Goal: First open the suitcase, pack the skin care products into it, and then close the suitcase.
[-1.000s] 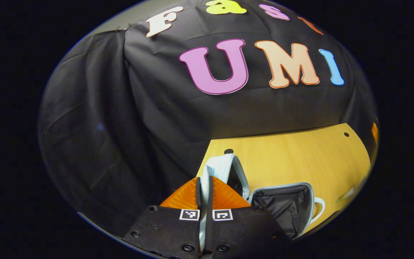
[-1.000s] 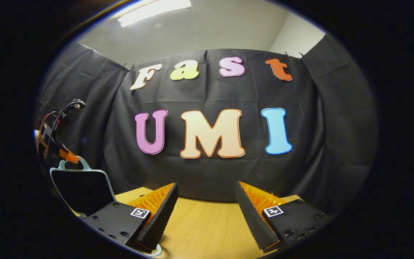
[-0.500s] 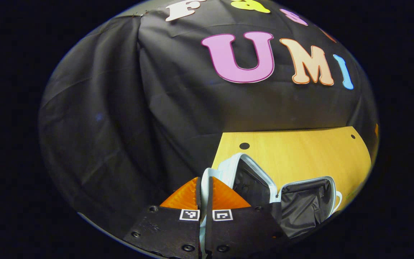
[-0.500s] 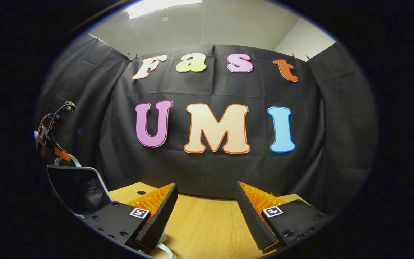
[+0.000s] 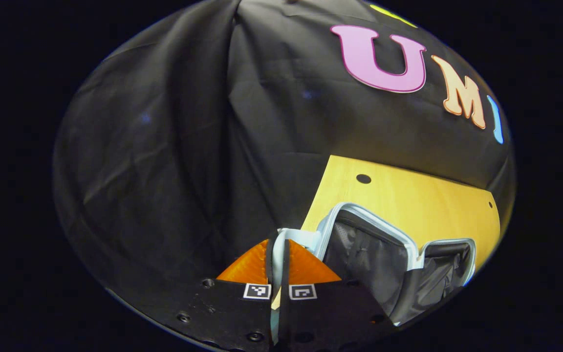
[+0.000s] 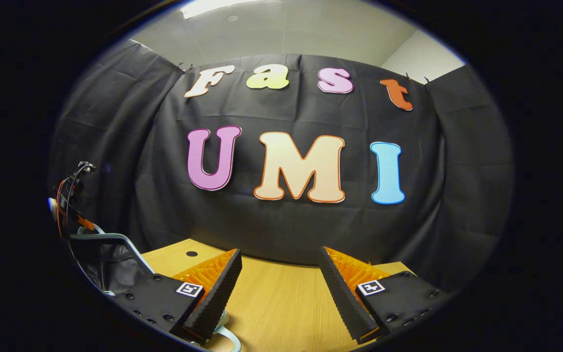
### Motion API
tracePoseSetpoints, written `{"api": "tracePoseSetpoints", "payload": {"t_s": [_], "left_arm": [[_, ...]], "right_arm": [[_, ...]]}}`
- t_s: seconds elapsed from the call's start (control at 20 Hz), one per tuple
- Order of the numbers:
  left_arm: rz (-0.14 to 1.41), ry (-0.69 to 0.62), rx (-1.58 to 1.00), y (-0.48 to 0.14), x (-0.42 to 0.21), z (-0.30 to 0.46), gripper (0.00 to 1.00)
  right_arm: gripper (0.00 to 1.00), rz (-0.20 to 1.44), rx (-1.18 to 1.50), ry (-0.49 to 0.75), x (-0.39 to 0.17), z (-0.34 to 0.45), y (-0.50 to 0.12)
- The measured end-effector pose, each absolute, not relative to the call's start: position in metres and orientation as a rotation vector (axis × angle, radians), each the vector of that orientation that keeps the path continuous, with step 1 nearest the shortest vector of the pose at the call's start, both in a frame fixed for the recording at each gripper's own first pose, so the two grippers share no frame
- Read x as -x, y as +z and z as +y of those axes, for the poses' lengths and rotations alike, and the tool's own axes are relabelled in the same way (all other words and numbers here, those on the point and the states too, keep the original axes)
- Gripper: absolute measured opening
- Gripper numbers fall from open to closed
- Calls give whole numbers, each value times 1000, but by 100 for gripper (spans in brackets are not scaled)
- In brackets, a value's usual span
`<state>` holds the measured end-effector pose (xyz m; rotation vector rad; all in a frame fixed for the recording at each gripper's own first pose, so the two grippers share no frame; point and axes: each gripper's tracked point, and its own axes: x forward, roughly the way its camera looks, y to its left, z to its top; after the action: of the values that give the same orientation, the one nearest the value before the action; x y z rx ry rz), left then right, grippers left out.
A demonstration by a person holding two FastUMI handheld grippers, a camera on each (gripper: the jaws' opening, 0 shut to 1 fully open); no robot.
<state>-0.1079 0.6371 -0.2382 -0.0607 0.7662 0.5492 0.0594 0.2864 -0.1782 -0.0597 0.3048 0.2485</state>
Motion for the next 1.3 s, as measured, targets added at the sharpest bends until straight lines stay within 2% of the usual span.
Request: {"api": "tracePoseSetpoints", "payload": {"t_s": [0.25,0.35,0.45,0.5,0.6,0.65,0.7,0.75,0.8,1.0,1.05,1.3], "left_arm": [[771,590,99,-274,124,652,4],[749,652,99,-269,137,657,12],[661,646,110,-258,121,654,17],[625,645,111,-246,118,652,22],[561,657,74,-210,120,637,48],[529,644,47,-194,118,627,53],[489,634,3,-175,111,618,67],[458,626,-40,-159,107,605,78],[425,621,-75,-142,102,593,94],[244,581,-131,-69,81,521,98],[196,562,-147,-51,74,502,94],[124,443,-146,-16,40,407,95]], "right_arm": [[98,309,46,285,-56,301,-178],[98,303,33,305,-55,307,-171],[99,283,22,341,-53,312,-163],[98,261,32,353,-53,309,-157],[98,222,49,356,-55,297,-147],[100,211,47,351,-55,291,-144],[98,195,46,345,-55,281,-139],[100,172,48,338,-56,271,-130],[98,150,53,330,-58,259,-121],[98,102,41,304,-63,213,-101],[99,97,35,299,-63,203,-99],[98,30,21,249,-56,142,-73]]}}
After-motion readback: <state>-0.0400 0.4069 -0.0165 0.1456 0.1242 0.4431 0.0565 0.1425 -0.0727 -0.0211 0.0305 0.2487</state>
